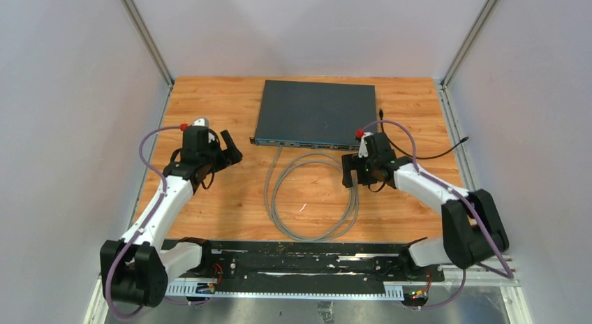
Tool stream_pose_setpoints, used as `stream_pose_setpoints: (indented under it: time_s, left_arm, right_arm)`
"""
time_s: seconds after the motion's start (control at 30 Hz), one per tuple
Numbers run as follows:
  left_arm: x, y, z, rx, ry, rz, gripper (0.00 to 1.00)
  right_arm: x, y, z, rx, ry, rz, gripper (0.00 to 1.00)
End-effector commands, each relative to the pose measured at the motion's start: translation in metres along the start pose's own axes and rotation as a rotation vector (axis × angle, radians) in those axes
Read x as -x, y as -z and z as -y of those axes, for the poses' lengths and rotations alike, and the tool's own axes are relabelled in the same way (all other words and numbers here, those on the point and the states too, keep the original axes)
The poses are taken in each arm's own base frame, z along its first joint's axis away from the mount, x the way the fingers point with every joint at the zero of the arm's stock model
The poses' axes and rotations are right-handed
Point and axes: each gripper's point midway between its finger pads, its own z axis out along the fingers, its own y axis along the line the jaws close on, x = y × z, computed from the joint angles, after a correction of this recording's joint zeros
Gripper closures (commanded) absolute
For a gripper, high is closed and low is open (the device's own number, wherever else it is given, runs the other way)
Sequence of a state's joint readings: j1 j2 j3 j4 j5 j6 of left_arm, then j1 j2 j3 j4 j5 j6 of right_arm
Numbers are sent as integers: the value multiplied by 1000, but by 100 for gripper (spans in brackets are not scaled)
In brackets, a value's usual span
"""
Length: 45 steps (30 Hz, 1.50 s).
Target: Pull the plug off the socket
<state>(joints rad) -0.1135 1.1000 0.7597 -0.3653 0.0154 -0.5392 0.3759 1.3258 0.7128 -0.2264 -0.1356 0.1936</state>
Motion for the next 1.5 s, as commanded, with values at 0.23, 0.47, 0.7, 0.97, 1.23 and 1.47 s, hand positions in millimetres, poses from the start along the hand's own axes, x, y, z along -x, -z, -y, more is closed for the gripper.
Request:
stream_pose_setpoints:
  time_s: [0.23, 0.47, 0.7, 0.97, 1.23, 1.47]
  left_arm:
    - [-36, 11, -10, -28, 31, -32, 0]
    - [-33, 13, -15, 3, 4, -26, 0]
    - [-34, 13, -19, 16, 11, -22, 0]
    - [-35, 14, -19, 15, 10, -20, 0]
    - [-36, 14, -17, 0, 8, -23, 0]
    - [-35, 15, -14, -12, 6, -20, 0]
  right_arm:
    - [16, -60, -13, -62, 102, -90, 4]
    - [13, -88, -23, -109, 156, -111, 20]
    - [-21, -95, -23, -120, 228, -222, 53]
    - [-55, -93, -21, -110, 241, -310, 99]
    - [18, -44, -34, -226, 403, 25, 100]
    - [79, 35, -39, -358, 436, 330, 100]
